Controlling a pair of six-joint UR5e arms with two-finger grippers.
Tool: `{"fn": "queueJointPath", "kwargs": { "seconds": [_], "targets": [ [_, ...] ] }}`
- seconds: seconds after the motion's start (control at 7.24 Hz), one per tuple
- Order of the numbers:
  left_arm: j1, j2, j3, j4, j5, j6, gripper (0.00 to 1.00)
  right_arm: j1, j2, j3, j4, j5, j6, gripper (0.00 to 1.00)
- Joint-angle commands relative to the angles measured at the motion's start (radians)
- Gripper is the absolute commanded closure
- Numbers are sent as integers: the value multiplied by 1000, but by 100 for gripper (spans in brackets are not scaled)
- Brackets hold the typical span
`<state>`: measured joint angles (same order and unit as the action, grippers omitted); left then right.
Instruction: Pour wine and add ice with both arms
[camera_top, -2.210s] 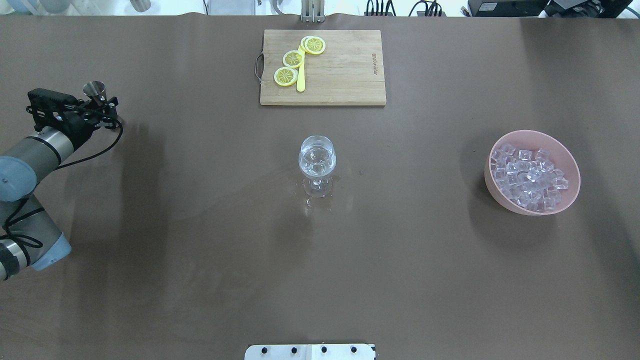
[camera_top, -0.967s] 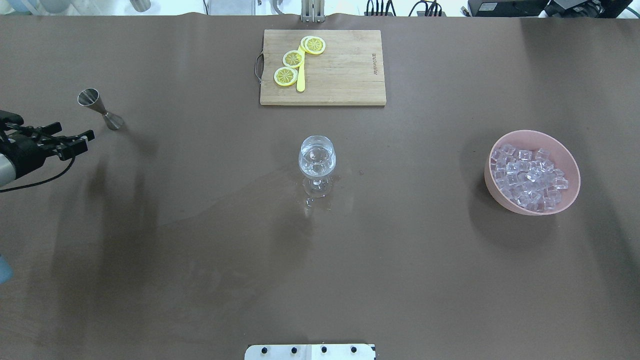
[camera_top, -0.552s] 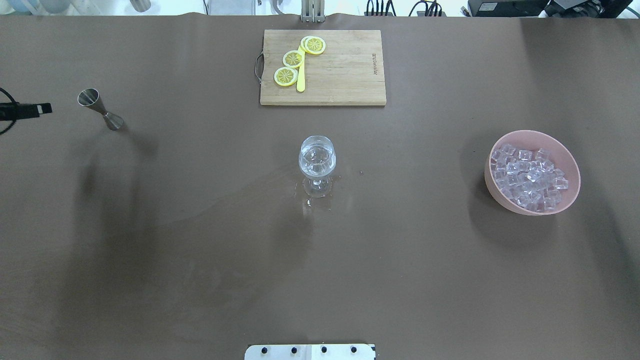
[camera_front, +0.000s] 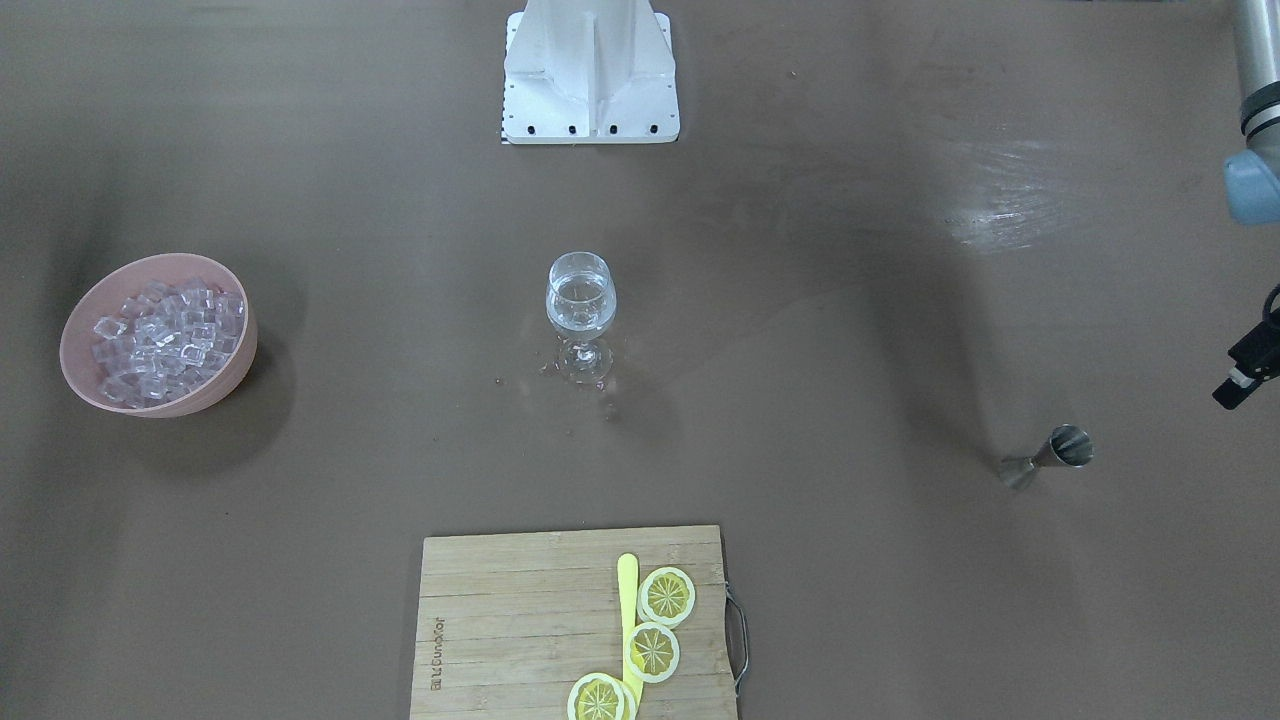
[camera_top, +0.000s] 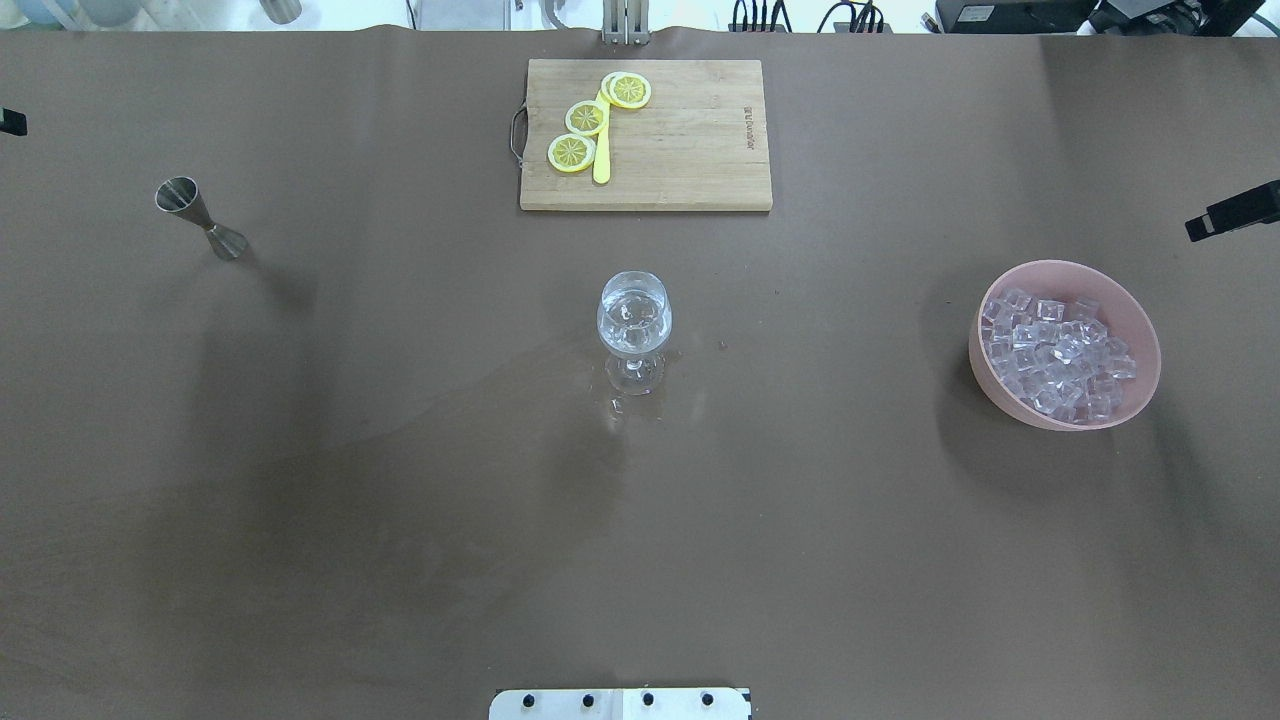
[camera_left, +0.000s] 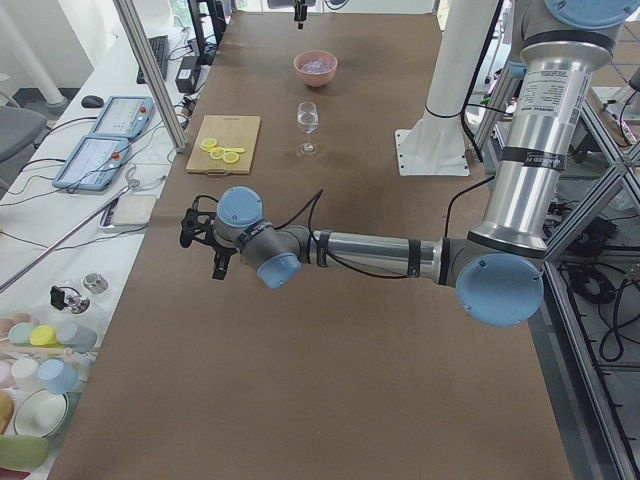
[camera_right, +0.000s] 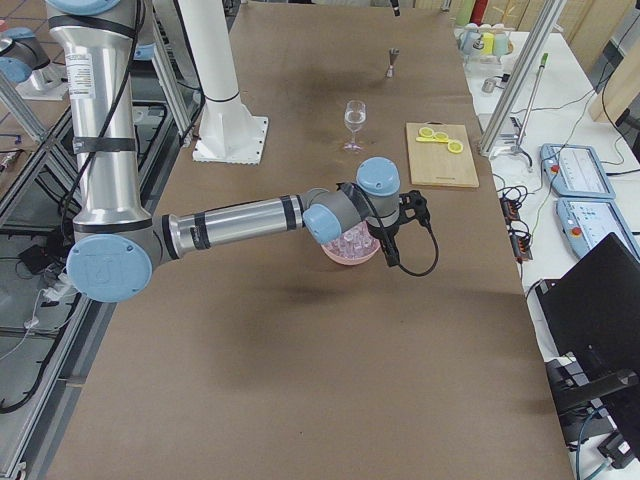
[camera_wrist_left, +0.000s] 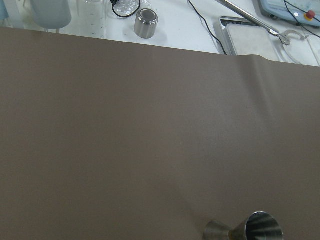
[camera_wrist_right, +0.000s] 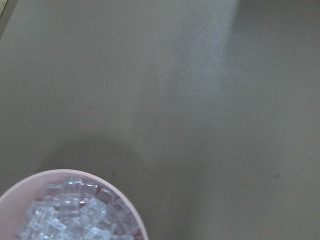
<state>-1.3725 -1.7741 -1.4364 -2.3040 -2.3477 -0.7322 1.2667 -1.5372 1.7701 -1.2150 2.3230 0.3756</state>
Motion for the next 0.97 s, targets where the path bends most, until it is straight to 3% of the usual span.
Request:
{"fn": "queueJointPath", "kwargs": {
  "seconds": [0.0, 0.41, 0.55, 0.83],
  "targets": [
    [1, -37, -25, 196, 2, 49, 1, -172, -4, 72, -1, -58, 194, 0],
    [0, -34, -25, 201, 1, 65, 1, -338, -37, 83, -3, -176, 241, 4],
    [0, -31, -28, 199, 1, 65, 1, -342, -41, 83, -5, -189, 233, 20],
    [-3, -30, -30, 198, 1, 65, 1, -343, -55, 86, -6, -188, 229, 69]
  ]
}}
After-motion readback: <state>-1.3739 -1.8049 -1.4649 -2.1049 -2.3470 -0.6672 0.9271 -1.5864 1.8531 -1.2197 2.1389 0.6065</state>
